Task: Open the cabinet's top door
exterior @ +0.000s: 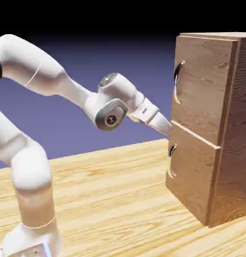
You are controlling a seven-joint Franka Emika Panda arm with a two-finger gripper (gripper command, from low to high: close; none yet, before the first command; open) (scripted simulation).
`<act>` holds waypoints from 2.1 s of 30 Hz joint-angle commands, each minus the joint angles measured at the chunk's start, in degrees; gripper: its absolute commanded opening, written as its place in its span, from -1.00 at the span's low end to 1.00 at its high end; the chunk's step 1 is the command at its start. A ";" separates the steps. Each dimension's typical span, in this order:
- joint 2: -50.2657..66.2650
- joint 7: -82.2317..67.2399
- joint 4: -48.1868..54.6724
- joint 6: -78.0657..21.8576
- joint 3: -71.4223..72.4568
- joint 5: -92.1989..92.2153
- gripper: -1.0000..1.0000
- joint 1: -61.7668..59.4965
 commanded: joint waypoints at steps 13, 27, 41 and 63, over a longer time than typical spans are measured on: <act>-3.70 11.60 5.43 -1.35 11.32 32.40 1.00 -10.52; -7.68 24.09 11.29 -2.80 23.51 67.29 1.00 -21.86; -11.66 36.58 17.14 -4.25 35.69 102.18 1.00 -33.19; -17.91 56.21 26.33 -6.52 54.85 157.01 1.00 -50.99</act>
